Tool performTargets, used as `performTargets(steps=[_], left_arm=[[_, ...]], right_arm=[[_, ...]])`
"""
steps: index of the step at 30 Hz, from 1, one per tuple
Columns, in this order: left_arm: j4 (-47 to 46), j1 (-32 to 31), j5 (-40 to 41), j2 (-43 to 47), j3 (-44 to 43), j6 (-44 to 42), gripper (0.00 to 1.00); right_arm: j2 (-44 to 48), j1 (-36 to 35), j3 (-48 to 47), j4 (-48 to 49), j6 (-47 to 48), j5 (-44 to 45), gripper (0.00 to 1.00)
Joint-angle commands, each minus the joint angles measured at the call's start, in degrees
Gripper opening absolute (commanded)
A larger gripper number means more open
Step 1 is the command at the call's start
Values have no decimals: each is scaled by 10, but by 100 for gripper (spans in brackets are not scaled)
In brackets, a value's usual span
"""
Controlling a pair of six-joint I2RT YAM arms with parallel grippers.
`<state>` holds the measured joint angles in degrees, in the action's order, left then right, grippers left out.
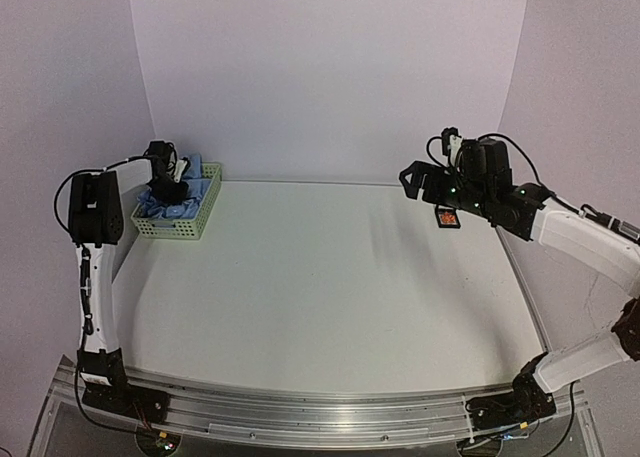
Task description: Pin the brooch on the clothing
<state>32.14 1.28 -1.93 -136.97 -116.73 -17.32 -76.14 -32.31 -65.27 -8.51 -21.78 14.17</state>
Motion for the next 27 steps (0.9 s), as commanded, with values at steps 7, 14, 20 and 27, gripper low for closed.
performTargets(steps=[7, 14, 20, 27], left_arm=[[-241, 3, 59, 214, 99, -63, 0], [-318, 2, 32, 274, 133, -60, 0], [-316, -9, -32, 312, 141, -59, 0], [-341, -46, -42, 367, 176, -54, 0]], right_arm=[[-15, -22, -52, 3, 10, 31, 98], [-44, -44, -90, 3, 34, 25, 98], [-60, -65, -120, 4, 51, 15, 98], [-85, -92, -158, 6, 74, -7, 98]])
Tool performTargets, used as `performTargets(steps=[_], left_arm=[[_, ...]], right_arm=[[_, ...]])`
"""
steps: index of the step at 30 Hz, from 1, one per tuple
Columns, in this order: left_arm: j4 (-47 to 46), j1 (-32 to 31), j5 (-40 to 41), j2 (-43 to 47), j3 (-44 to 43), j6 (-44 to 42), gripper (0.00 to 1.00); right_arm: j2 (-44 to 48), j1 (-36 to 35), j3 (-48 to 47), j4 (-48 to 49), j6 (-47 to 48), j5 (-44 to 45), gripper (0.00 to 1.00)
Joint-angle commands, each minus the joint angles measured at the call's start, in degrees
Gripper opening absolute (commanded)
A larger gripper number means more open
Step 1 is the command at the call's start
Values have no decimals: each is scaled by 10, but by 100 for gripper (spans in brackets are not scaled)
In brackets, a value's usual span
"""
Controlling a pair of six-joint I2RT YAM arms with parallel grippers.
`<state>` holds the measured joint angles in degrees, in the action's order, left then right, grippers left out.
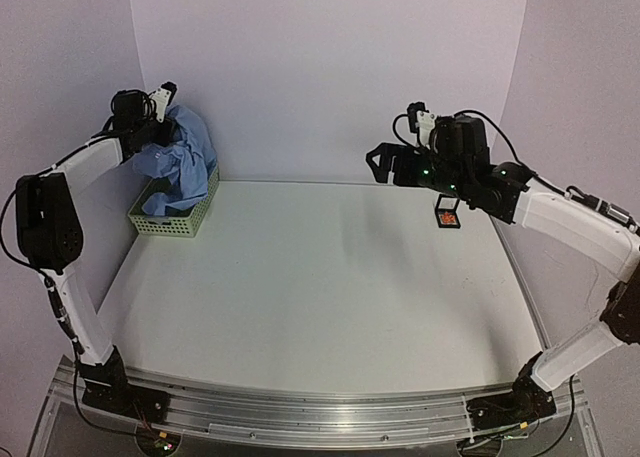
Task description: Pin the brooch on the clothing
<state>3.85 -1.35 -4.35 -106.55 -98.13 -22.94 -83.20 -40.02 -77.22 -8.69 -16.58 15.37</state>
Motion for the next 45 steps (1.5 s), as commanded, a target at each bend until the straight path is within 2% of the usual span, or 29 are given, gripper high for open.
performTargets(steps=[1, 4, 7, 11, 16, 20, 28, 31, 33, 37, 41, 45], left_arm=[[-58, -24, -8, 68, -19, 3, 0], [-68, -35, 24, 97, -13, -11, 0], [-128, -46, 56, 131, 24, -39, 0], [-171, -54, 60, 160, 20, -50, 0], [-190, -71, -9, 198, -9, -46, 0], [-205, -120, -58, 238, -12, -93, 0], [-138, -280, -126, 298, 4, -209, 0], [-59, -321, -157, 296, 6, -253, 0], [2, -331, -168, 290, 18, -246, 0], [96, -332, -185, 269, 85, -222, 0], [69, -335, -173, 255, 196, -202, 0], [-2, -355, -153, 255, 281, -207, 0]], right_arm=[[-18, -19, -44, 8, 26, -23, 98], [-31, -30, -58, 10, 35, -38, 98], [-42, -41, -62, 20, 38, -49, 98], [-57, -51, -73, 30, 43, -67, 98], [-65, -58, -103, 33, 50, -88, 98], [-57, -61, -117, 40, 47, -93, 98], [-35, -61, -126, 57, 30, -112, 98], [-17, -61, -124, 56, 27, -106, 98], [7, -61, -110, 56, 22, -87, 98], [67, -60, -48, 49, 11, -33, 98], [120, -60, 28, 32, -20, -5, 98], [128, -60, 66, 13, -54, -4, 98]])
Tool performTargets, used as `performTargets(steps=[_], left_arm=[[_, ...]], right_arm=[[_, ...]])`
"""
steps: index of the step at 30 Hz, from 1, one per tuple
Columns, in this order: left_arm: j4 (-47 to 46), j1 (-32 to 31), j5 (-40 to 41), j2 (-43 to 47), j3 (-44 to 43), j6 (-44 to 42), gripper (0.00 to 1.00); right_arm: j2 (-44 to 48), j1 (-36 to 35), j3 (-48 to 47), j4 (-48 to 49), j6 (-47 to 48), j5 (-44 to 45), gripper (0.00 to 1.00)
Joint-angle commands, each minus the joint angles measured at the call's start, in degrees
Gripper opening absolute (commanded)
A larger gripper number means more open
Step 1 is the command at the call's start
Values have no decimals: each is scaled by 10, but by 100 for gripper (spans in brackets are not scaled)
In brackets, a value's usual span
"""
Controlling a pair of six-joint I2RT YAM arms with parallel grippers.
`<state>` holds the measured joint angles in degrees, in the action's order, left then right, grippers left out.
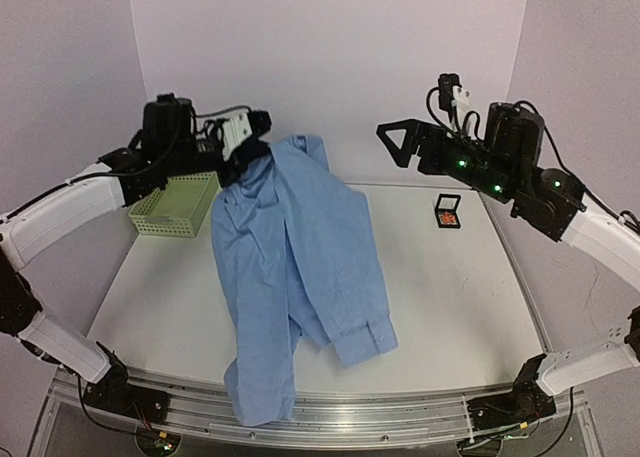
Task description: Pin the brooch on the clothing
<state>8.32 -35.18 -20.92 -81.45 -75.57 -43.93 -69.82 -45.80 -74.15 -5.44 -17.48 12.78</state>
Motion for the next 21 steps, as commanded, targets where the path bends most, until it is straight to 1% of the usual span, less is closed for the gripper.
performTargets(steps=[1, 3, 5, 7, 8, 10, 12, 14, 18, 21], left_arm=[[-67, -23, 22, 6, 73, -1, 0], [-112, -34, 42, 12, 109, -8, 0], [-149, -44, 58, 23, 141, -24, 0], [-202, -53, 72, 37, 183, -53, 0], [-225, -58, 76, 44, 203, -70, 0], [-261, -66, 84, 54, 231, -105, 0], [-273, -72, 87, 59, 244, -120, 0], [-278, -74, 86, 60, 249, -128, 0], [-288, -74, 89, 54, 256, -142, 0], [-296, -74, 102, 46, 257, -146, 0]], right_arm=[[-15, -2, 38, -20, -57, 15, 98], [-60, -2, 24, -19, -89, -23, 95], [-124, -3, -15, -19, -120, -98, 93], [-202, -2, -65, -19, -170, -167, 92], [-227, -2, -82, -17, -197, -182, 90], [-259, -2, -97, -2, -269, -189, 83], [-284, -3, -102, 39, -321, -226, 77], [-306, -3, -122, 44, -358, -252, 72], [-303, -5, -112, 46, -407, -255, 63], [-287, -6, -99, 45, -433, -262, 61]])
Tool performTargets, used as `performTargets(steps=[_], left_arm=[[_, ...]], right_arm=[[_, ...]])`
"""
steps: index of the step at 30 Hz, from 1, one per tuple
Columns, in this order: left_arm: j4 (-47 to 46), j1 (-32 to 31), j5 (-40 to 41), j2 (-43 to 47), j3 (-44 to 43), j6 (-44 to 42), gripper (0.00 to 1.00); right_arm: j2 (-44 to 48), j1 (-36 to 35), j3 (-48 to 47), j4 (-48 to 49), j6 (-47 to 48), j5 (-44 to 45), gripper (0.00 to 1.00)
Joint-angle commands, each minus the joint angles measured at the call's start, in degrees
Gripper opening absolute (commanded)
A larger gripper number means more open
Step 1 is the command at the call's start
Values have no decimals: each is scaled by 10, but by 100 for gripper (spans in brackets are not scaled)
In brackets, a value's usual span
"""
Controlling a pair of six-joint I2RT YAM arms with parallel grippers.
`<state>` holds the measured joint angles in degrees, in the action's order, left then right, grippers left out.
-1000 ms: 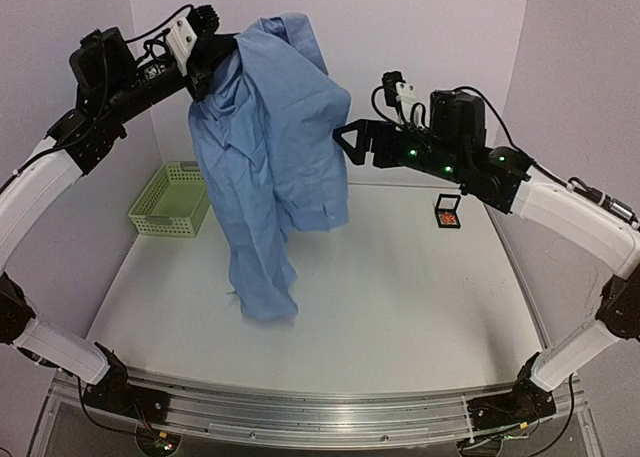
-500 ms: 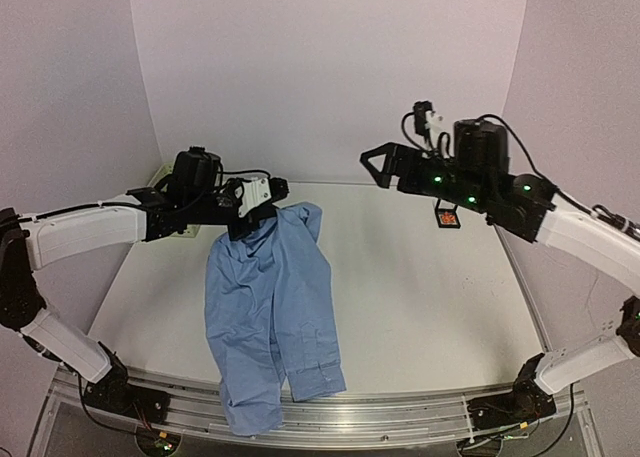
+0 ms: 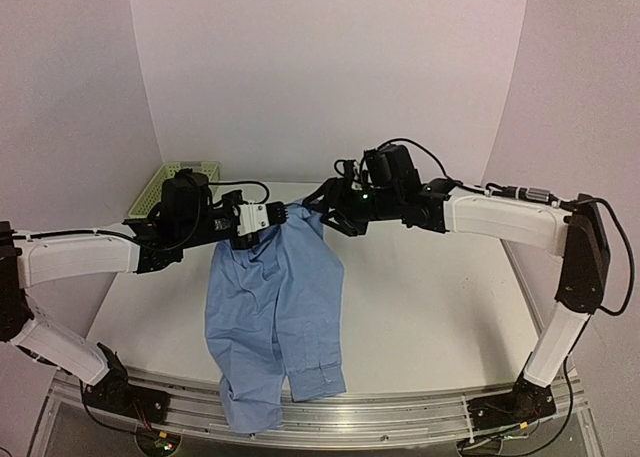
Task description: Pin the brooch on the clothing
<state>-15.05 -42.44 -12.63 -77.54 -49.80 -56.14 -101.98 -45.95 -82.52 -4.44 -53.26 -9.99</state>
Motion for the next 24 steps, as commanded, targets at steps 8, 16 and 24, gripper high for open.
performTargets(steps=[8, 16, 24], left_arm=[[-77, -2, 32, -4, -8, -31, 0], [-78, -3, 13, -1, -6, -32, 0], [-75, -3, 0, 5, -4, -38, 0]], right_arm=[[80, -28, -4, -12, -120, -25, 82], [-2, -35, -72, -11, -101, -39, 57], [-37, -34, -104, -13, -82, -9, 55]])
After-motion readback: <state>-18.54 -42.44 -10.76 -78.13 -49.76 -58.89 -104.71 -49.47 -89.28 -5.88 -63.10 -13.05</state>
